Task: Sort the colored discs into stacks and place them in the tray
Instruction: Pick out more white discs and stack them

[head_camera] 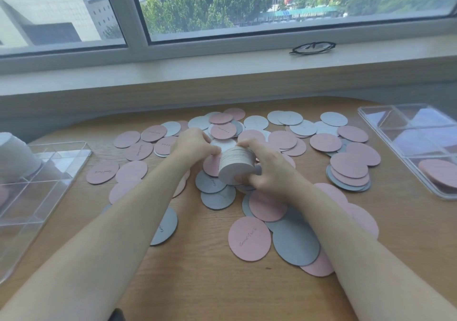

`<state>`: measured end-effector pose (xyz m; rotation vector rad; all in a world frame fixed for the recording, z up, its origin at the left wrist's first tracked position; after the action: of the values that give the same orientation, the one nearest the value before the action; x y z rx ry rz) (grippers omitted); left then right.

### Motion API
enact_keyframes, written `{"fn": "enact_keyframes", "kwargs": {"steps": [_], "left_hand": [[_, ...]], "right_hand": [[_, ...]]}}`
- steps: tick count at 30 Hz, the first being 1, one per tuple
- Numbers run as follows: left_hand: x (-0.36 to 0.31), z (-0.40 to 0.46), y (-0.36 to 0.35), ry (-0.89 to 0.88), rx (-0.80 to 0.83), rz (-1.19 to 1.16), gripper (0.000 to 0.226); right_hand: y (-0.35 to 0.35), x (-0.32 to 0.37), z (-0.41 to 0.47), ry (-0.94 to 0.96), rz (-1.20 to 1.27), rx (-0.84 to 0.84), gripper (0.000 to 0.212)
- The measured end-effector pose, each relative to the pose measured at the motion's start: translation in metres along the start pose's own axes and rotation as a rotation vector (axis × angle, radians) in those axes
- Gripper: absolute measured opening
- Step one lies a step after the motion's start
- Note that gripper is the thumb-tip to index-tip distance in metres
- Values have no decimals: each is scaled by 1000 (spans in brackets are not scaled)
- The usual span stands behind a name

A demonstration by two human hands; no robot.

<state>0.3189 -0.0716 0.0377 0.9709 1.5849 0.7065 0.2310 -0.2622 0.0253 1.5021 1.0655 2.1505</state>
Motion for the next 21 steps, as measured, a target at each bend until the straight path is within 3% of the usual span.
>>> {"fn": "enact_keyframes", "kwargs": {"steps": [2,9,12,17,21], "left_hand": [[1,1,1,2,3,-102,22],[20,-2,-1,-27,-57,-490,33],[31,-11,6,-51,-145,-536,22],[40,-45,14,-219,-240,-682,11],[34,-70,3,-387,-181,-694,12]], "right_hand": [[0,0,0,-5,-4,0,60],[0,1,0,7,7,2,60],[0,2,0,10,14,5,59],[0,6,-1,28,56,11,61],[-2,6,0,20,91,11,63]]}}
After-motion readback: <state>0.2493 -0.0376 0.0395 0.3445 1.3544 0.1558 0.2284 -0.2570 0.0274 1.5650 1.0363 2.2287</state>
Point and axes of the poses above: each hand's wrist, its own z-axis towards the middle knuckle, its own y-axis out of the back of the hand, x = y × z, the point moved 2 cm from there along z, towards the middle knuckle, and after that the axes turned 8 degrees about x, right-handed, at the moved point
